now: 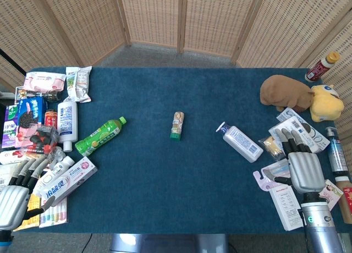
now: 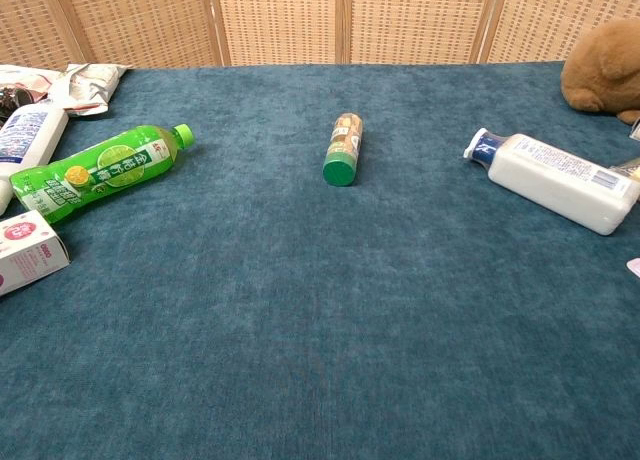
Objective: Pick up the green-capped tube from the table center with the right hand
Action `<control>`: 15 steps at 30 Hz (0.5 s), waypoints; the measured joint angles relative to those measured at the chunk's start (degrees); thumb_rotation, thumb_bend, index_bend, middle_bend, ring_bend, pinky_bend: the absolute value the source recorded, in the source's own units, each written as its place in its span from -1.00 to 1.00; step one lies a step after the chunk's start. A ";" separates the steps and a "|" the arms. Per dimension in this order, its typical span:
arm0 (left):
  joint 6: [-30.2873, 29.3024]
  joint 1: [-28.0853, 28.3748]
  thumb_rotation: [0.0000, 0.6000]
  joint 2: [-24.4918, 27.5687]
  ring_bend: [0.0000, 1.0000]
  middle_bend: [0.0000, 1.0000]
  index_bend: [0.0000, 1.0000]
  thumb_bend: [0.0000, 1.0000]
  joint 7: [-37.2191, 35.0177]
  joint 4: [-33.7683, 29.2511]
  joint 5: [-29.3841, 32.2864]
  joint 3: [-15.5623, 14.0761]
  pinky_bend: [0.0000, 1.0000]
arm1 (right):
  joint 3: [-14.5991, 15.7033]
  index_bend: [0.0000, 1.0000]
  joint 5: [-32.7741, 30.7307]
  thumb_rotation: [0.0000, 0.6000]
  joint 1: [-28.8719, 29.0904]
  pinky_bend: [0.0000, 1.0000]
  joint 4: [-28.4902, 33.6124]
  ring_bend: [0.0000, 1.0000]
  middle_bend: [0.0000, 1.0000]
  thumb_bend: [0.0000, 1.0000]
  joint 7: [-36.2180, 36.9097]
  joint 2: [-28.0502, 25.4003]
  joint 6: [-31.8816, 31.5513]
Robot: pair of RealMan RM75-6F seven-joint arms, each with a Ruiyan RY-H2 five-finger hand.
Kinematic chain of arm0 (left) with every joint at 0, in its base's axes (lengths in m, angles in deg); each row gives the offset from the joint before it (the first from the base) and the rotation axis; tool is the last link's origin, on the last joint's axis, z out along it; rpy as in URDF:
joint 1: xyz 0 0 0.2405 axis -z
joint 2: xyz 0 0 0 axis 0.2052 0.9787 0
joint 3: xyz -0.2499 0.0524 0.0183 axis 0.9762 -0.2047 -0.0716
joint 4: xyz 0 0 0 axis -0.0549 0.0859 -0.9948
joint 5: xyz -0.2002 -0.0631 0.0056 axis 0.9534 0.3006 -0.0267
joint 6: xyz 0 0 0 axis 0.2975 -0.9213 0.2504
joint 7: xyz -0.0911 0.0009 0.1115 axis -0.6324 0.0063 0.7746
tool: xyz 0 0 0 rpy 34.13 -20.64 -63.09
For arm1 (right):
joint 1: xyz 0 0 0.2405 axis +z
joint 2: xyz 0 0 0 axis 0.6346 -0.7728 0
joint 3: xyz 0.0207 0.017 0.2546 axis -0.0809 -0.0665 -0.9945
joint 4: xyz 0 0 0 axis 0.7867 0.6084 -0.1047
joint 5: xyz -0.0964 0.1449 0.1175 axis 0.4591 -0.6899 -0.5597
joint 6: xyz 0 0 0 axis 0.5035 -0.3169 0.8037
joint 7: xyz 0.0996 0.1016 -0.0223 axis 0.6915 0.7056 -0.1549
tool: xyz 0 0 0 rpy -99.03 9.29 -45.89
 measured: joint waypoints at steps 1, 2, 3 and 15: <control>0.17 0.05 1.00 -0.03 -1.00 -1.00 -1.00 -0.39 0.01 -0.01 -0.02 -0.05 -1.00 | -0.12 -1.00 -0.04 0.53 -0.23 -0.46 -0.11 -0.98 -0.84 -0.63 0.25 0.03 0.07; 0.31 0.08 1.00 -0.06 -1.00 -1.00 -1.00 -0.39 -0.02 -0.01 -0.02 -0.11 -1.00 | -0.17 -1.00 -0.05 0.53 -0.36 -0.46 -0.22 -0.98 -0.84 -0.63 0.36 0.07 0.17; 0.42 0.09 1.00 -0.07 -1.00 -1.00 -1.00 -0.39 -0.07 0.00 -0.01 -0.19 -1.00 | -0.20 -1.00 -0.07 0.54 -0.47 -0.46 -0.31 -0.98 -0.84 -0.63 0.50 0.13 0.28; -0.68 -0.41 1.00 0.26 -1.00 -1.00 -1.00 -0.39 -0.01 -0.40 -1.17 -0.59 -1.00 | -1.70 -1.00 4.72 0.54 1.19 -0.48 0.12 -0.98 -0.84 -0.63 4.33 0.08 4.12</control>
